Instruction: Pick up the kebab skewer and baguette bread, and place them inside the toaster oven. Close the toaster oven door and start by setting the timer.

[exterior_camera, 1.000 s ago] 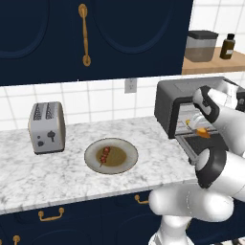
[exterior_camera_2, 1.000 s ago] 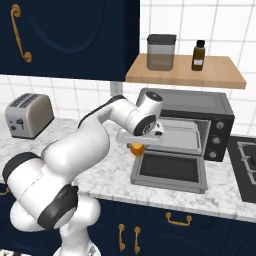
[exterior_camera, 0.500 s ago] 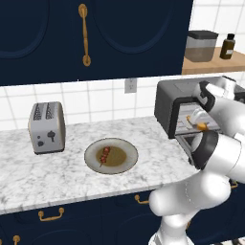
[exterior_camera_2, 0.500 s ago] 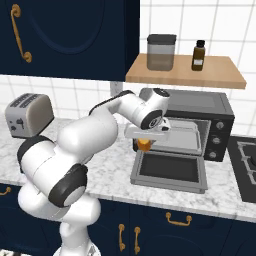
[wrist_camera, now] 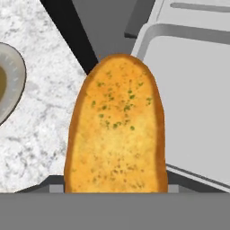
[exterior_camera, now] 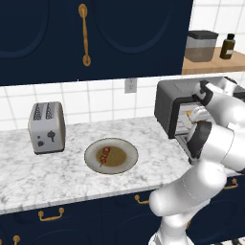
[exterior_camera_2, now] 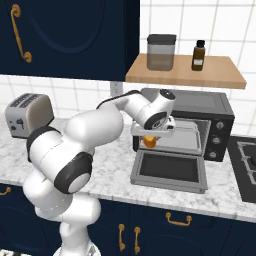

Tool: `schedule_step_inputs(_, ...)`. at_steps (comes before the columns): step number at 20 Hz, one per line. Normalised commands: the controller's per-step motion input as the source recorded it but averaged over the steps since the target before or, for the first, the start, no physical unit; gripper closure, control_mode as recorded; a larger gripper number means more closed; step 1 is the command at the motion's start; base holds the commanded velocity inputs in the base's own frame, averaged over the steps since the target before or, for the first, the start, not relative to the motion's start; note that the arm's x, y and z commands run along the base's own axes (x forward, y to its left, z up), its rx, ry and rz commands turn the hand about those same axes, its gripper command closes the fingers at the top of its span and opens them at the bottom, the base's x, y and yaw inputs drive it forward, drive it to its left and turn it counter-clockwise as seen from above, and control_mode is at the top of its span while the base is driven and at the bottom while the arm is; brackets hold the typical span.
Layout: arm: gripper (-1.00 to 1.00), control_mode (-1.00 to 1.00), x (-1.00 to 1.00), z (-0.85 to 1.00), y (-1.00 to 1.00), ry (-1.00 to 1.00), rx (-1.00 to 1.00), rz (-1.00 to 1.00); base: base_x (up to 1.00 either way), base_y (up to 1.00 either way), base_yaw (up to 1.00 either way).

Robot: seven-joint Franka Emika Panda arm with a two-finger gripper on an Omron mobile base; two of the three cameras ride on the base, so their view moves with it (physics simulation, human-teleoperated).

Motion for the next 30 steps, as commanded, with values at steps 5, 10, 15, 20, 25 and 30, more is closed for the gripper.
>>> schedule_step_inputs(5, 1.0, -1.0, 0.33, -0.28, -0.08, -0.09, 0.0, -0.02, 0.0, 0.0, 0.0)
schedule_step_inputs(10, 1.0, -1.0, 0.13, -0.07, -0.14, -0.09, 0.0, -0.02, 0.0, 0.0, 0.0)
schedule_step_inputs(15, 1.0, -1.0, 0.22, -0.07, -0.03, -0.01, 0.0, -0.02, 0.0, 0.0, 0.0)
schedule_step_inputs(20, 1.0, -1.0, 0.23, 0.0, 0.0, 0.0, 0.0, 0.0, 0.0, 0.0, 0.0)
schedule_step_inputs(25, -1.0, -1.0, 0.17, -0.08, 0.0, 0.0, 0.0, 0.0, 0.0, 0.0, 0.0)
schedule_step_inputs(30, -1.0, -1.0, 0.29, -0.1, 0.0, 0.0, 0.0, 0.0, 0.0, 0.0, 0.0)
